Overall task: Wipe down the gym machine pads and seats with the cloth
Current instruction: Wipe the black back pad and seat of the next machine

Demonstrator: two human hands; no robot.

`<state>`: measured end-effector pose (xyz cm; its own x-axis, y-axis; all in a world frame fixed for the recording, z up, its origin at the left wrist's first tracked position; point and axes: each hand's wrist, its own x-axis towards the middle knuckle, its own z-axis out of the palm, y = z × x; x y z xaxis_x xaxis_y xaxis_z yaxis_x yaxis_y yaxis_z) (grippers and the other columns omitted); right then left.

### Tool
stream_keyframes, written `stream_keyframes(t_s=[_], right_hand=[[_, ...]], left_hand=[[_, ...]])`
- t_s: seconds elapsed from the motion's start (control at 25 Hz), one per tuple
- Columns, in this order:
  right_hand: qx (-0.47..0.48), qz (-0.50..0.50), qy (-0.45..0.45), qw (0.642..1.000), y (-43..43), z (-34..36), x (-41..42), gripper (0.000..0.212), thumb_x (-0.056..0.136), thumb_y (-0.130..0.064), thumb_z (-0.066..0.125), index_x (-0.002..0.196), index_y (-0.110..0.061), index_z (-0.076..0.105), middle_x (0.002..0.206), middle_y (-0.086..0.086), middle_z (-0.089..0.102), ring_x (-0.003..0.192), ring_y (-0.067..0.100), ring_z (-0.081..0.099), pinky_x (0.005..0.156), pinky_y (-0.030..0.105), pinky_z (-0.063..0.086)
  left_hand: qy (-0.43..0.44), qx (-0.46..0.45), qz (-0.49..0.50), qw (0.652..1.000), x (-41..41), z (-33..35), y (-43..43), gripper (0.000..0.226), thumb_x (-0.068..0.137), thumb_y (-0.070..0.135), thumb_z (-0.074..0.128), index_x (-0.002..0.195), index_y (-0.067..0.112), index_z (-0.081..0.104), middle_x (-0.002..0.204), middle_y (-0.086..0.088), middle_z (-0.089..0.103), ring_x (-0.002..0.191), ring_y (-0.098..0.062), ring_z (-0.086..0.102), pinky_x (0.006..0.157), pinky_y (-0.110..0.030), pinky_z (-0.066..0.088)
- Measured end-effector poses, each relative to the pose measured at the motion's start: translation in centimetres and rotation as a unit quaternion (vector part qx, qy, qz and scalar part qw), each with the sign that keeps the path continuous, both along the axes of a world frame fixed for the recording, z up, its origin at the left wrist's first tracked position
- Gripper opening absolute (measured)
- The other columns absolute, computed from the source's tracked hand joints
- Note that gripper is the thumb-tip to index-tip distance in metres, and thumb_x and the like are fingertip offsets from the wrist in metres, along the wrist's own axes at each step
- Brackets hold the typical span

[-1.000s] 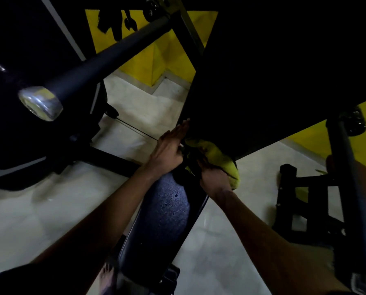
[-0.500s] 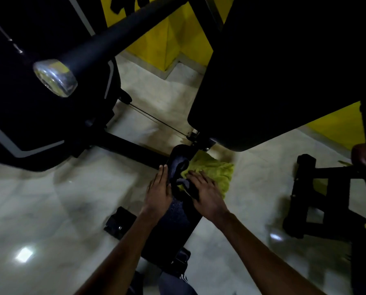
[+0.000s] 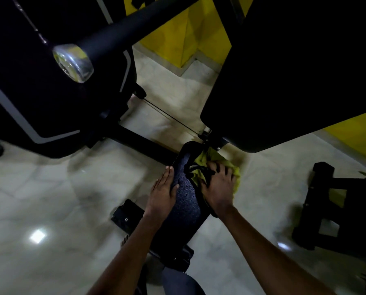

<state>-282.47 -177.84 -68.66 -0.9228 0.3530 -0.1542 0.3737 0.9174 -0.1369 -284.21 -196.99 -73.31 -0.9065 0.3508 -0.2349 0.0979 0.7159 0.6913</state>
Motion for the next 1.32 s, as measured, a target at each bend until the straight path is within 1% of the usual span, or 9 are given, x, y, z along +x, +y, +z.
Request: stream_keyframes(t_s=[0.12, 0.36, 0.64, 0.72, 0.88, 0.96, 1.08, 1.24, 1.32], right_hand=[[-0.066, 0.020, -0.001, 0.998, 0.8, 1.4, -1.5, 0.057, 0.087, -0.052, 0.053, 0.122, -0.009, 0.061, 0.118, 0.016, 0.063, 0.109, 0.037, 0.058, 0.094, 0.044, 0.047], [-0.133, -0.057, 0.034, 0.989, 2.0, 7.3, -3.6, 0.045, 0.090, -0.039, 0.067, 0.119, -0.005, 0.060, 0.114, 0.019, 0.064, 0.107, 0.038, 0.062, 0.089, 0.040, 0.049], [-0.294, -0.152, 0.093, 0.939, 0.3, 10.9, -5.4, 0.067, 0.071, -0.065, 0.072, 0.118, -0.018, 0.067, 0.115, 0.003, 0.071, 0.112, 0.026, 0.064, 0.094, 0.038, 0.053], [-0.315, -0.160, 0.104, 0.930, -1.1, 8.6, -6.8, 0.062, 0.074, -0.052, 0.077, 0.121, -0.013, 0.065, 0.120, 0.011, 0.068, 0.115, 0.028, 0.061, 0.097, 0.035, 0.050], [-0.139, -0.061, -0.012, 0.988, -2.8, 3.1, -6.2, 0.066, 0.083, -0.048, 0.070, 0.130, -0.005, 0.053, 0.137, 0.024, 0.049, 0.120, 0.043, 0.049, 0.098, 0.044, 0.041], [-0.033, -0.037, 0.058, 0.997, -2.0, 2.1, -4.5, 0.063, 0.088, -0.052, 0.066, 0.137, -0.015, 0.051, 0.146, 0.016, 0.042, 0.123, 0.037, 0.045, 0.096, 0.046, 0.041], [-0.039, -0.026, 0.130, 0.990, -0.9, 1.9, -1.1, 0.057, 0.090, -0.042, 0.067, 0.141, -0.027, 0.047, 0.143, 0.011, 0.045, 0.129, 0.036, 0.044, 0.100, 0.048, 0.037], [-0.037, -0.026, 0.013, 0.999, -1.4, -0.4, 1.8, 0.076, 0.088, -0.074, 0.047, 0.152, -0.035, 0.032, 0.161, 0.005, 0.027, 0.150, 0.039, 0.017, 0.115, 0.054, 0.020], [-0.021, -0.009, 0.016, 1.000, -2.1, -1.0, 1.2, 0.080, 0.086, -0.072, 0.049, 0.154, -0.035, 0.028, 0.162, 0.007, 0.025, 0.148, 0.040, 0.019, 0.116, 0.057, 0.023]], left_hand=[[-0.007, 0.036, 0.023, 0.999, 0.1, -0.3, -0.2, 0.061, 0.102, 0.029, 0.049, 0.156, 0.017, 0.023, 0.159, 0.010, 0.013, 0.147, -0.003, 0.014, 0.119, -0.016, 0.011], [-0.029, 0.061, 0.039, 0.997, 0.2, -0.4, -0.4, 0.063, 0.101, 0.030, 0.052, 0.156, 0.026, 0.022, 0.158, 0.016, 0.014, 0.146, 0.001, 0.014, 0.111, -0.002, 0.006], [-0.023, 0.062, 0.029, 0.997, 1.5, -0.6, -1.9, 0.065, 0.099, 0.026, 0.054, 0.156, 0.023, 0.023, 0.161, 0.005, 0.022, 0.146, -0.009, 0.024, 0.117, -0.021, 0.024], [-0.036, 0.039, 0.050, 0.997, 1.6, -0.2, -1.8, 0.057, 0.099, 0.032, 0.051, 0.151, 0.011, 0.037, 0.154, -0.011, 0.039, 0.140, -0.024, 0.040, 0.107, -0.022, 0.032], [-0.015, 0.046, 0.036, 0.998, 1.5, -0.4, -1.7, 0.063, 0.100, 0.031, 0.053, 0.156, 0.019, 0.026, 0.160, 0.003, 0.025, 0.146, -0.009, 0.026, 0.117, -0.020, 0.023], [-0.011, 0.046, 0.038, 0.998, 1.3, -0.8, -1.9, 0.065, 0.101, 0.034, 0.052, 0.157, 0.021, 0.023, 0.161, 0.008, 0.020, 0.146, -0.004, 0.021, 0.119, -0.021, 0.021], [-0.020, 0.049, 0.032, 0.998, 1.4, -0.9, -2.0, 0.066, 0.101, 0.037, 0.051, 0.157, 0.021, 0.021, 0.162, 0.008, 0.019, 0.147, -0.003, 0.020, 0.119, -0.021, 0.020], [-0.010, 0.045, 0.032, 0.998, 2.0, -0.5, -2.2, 0.065, 0.103, 0.037, 0.046, 0.158, 0.021, 0.015, 0.163, 0.007, 0.015, 0.147, -0.004, 0.018, 0.116, -0.017, 0.017], [-0.019, 0.048, 0.030, 0.998, 3.1, -0.4, -2.5, 0.065, 0.104, 0.041, 0.041, 0.158, 0.023, 0.011, 0.163, 0.010, 0.009, 0.148, -0.003, 0.013, 0.117, -0.019, 0.017]])
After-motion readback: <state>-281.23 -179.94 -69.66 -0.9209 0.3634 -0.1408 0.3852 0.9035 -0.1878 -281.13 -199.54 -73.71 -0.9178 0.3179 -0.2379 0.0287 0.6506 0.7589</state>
